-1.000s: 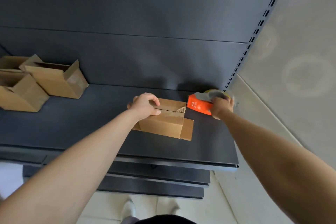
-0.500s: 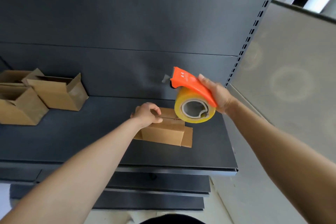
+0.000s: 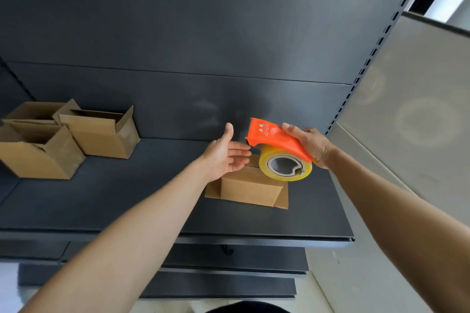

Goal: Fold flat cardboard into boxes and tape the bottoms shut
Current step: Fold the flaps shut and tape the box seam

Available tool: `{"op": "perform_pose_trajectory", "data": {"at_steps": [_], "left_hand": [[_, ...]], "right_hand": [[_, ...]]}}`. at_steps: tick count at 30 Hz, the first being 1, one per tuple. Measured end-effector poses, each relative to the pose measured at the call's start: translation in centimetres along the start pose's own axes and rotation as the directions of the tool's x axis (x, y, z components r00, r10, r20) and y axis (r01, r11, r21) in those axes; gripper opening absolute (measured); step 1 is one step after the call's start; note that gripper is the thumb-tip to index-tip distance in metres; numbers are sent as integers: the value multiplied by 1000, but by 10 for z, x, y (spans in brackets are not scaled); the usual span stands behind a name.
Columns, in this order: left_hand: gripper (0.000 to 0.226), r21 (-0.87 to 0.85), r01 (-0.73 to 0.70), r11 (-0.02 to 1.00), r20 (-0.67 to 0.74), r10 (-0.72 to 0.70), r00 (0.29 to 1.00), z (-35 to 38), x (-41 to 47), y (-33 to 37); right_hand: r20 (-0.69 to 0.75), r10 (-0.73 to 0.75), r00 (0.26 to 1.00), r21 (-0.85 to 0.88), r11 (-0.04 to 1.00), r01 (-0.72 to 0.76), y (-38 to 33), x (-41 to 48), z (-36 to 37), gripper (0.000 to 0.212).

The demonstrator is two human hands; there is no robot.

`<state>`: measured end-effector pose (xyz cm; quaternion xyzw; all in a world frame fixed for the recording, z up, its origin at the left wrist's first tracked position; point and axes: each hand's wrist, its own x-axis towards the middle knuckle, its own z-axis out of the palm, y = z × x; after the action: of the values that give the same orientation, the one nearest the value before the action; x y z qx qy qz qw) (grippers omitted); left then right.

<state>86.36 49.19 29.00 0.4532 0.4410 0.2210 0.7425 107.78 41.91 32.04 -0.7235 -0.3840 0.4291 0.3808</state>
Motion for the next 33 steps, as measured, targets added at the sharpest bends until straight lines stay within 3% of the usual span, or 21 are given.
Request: {"op": "perform_pose_trajectory", "data": {"at_steps": [2, 5, 13, 17, 21, 26, 29, 33], "left_hand": [[55, -61, 18, 998, 53, -15, 998, 0, 0, 2], [21, -50, -71, 996, 23, 73, 997, -1, 3, 3], [14, -53, -93, 994, -38, 91, 995, -1, 18, -19], [5, -20, -109, 994, -115, 106, 988, -7, 29, -27], [10, 3, -113, 994, -133, 112, 985, -5, 35, -33], [27, -238, -123, 964, -175, 82, 981, -8, 36, -36], [26, -384, -113, 916, -264, 8, 964, -14, 37, -39], [25, -392, -119, 912, -386, -46, 921, -27, 38, -43]], "right_hand": [[-14, 1, 1000, -28, 1000, -1, -2, 1, 1, 48], [-28, 1, 1000, -65, 998, -2, -3, 1, 5, 52], [-14, -5, 1000, -146, 989, 3, -8, -1, 10, 54], [37, -17, 999, -300, 954, 27, -20, 0, 11, 48], [49, 4, 999, -394, 919, 15, -25, 2, 5, 46], [68, 15, 998, -410, 912, 14, -20, 2, 2, 50], [77, 18, 997, -422, 906, 16, -23, 3, 4, 52], [78, 6, 997, -462, 886, 31, -29, 6, 11, 52]]}}
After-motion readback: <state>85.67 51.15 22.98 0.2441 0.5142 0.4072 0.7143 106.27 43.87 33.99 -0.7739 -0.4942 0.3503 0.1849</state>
